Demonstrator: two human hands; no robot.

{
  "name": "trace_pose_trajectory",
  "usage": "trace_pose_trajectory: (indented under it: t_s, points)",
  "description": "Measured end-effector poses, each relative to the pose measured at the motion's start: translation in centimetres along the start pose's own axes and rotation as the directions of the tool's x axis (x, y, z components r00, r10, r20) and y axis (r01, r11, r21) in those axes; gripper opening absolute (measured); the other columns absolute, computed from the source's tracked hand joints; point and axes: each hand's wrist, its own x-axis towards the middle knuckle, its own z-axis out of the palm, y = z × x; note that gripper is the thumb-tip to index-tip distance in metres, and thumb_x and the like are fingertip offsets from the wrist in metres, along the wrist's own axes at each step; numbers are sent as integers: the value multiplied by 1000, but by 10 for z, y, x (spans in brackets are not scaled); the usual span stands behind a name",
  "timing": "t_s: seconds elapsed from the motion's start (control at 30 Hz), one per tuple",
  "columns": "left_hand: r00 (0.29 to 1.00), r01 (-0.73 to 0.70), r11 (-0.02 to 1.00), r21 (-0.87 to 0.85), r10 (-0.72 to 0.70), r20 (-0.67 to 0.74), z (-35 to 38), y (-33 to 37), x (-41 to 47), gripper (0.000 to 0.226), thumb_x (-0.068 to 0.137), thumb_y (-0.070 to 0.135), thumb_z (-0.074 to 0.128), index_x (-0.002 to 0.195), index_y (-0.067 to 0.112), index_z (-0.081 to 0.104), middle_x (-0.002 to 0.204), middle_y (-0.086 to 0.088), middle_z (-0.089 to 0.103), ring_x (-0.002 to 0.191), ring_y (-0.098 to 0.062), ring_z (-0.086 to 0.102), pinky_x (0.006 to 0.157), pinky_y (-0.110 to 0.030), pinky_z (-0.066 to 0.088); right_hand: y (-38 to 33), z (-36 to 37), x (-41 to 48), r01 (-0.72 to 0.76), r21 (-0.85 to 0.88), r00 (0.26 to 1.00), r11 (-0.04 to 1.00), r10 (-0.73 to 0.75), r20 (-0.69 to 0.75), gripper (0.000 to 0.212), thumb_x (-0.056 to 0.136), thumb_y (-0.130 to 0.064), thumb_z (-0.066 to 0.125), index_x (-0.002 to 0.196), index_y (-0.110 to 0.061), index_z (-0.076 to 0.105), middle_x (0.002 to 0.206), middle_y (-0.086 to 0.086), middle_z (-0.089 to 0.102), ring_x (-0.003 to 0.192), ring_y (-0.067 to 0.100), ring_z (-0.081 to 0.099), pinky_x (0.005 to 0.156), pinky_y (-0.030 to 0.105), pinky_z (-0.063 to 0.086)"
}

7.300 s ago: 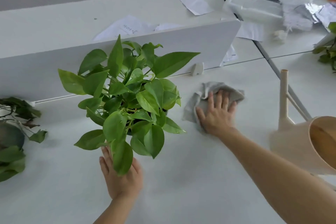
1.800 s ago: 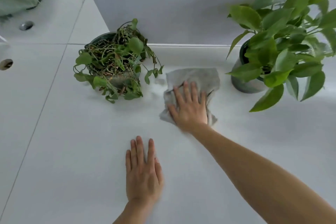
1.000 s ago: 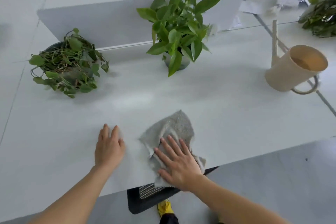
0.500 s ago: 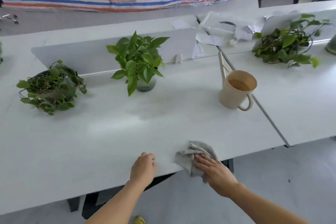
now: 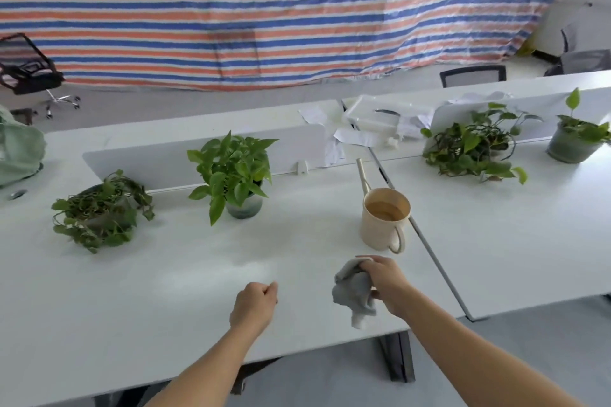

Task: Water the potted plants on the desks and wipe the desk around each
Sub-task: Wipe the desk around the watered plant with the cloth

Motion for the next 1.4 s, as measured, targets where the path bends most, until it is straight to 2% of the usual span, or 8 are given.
trace_pose_trajectory:
  t_s: [0.23,0.4,0.53,0.63,0.97,1.07,1.23,1.4]
  points:
    - [985,124,979,-161,-141,-95,-58,9,33,39,97,33,38,82,14,68,84,-2,65,80,-23,60,76,-33,47,-56,25,27,2,78,1000,997,0,-23,29,87,3,46,82,8,75,82,14,78,83,27,71,64,26,52]
    - [951,238,816,-527,-305,-42,-101,4,89,27,94,16,38,100,3,61,80,-16,60,62,-25,48,55,-30,40,-82,54,57,-83,19,996,996,84,-36,42,92,2,51,56,-9,71,57,3,71,67,22,64,61,26,48]
    - [930,266,710,-652,-368,-20,-132,1,152,26,96,17,39,110,4,57,94,-17,59,78,-27,53,67,-35,44,-91,79,105,-176,-82,984,981,173,-40,12,95,-12,62,90,-4,68,84,11,64,76,24,57,68,31,45]
    - [919,277,654,-704,-395,-5,-153,-1,203,31,99,23,38,117,5,55,108,-17,57,95,-30,54,79,-40,44,-103,99,148,-191,-146,980,971,180,-83,10,96,-13,62,94,-3,62,79,8,56,70,21,48,69,28,36]
    - [912,346,496,-797,-376,162,-177,9,353,48,102,48,30,118,12,58,122,-14,63,110,-34,59,104,-49,42,-131,210,259,-436,289,900,852,412,142,38,105,-44,38,110,-15,63,111,4,71,99,23,69,86,40,51]
    - [905,409,444,-797,-312,290,-165,15,377,54,98,57,33,116,16,63,113,-13,68,106,-33,64,103,-47,44,-135,225,285,-479,414,877,774,442,187,45,106,-48,34,111,-14,63,107,6,74,100,25,70,91,44,54]
    - [917,398,517,-758,-230,324,-161,15,383,53,96,59,39,110,18,69,106,-11,73,101,-30,68,97,-44,48,-144,217,307,-513,478,854,713,479,202,63,104,-54,30,114,-2,65,107,22,74,101,34,70,96,48,54]
    - [916,401,546,-735,-217,338,-159,22,380,30,96,32,48,109,9,64,101,-16,71,87,-35,68,73,-40,56,-153,196,329,-522,439,845,731,512,153,70,102,-60,31,110,0,66,106,21,74,101,35,69,78,41,56]
